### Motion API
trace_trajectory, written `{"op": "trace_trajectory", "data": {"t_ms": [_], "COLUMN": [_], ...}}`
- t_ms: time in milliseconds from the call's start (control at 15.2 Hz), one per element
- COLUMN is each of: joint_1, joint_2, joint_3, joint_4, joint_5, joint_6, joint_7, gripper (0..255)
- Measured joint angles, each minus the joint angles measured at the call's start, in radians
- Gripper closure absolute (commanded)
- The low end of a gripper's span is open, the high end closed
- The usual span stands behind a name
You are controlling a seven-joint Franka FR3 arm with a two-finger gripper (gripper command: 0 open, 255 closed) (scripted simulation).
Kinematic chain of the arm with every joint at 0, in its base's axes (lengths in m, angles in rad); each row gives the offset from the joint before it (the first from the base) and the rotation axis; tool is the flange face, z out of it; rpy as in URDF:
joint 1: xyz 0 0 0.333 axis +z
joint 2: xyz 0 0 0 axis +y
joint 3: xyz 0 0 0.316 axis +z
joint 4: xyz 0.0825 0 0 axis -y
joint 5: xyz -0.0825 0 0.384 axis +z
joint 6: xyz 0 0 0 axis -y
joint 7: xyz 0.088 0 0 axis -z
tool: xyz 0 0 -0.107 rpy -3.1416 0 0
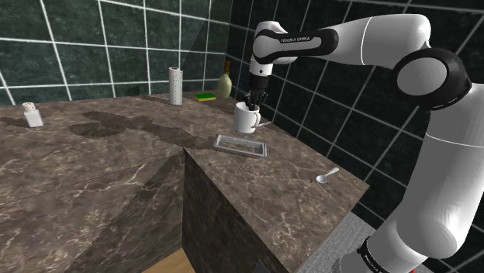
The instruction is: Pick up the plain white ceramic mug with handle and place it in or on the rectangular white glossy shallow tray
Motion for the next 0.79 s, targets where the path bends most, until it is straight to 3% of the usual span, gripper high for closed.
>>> {"op": "trace_trajectory", "data": {"t_ms": [792], "joint_1": [-0.015], "joint_2": [0.044], "joint_3": [-0.009], "joint_4": [-0.091], "joint_5": [-0.003], "joint_6": [0.135], "joint_7": [-0.022], "gripper": [255]}}
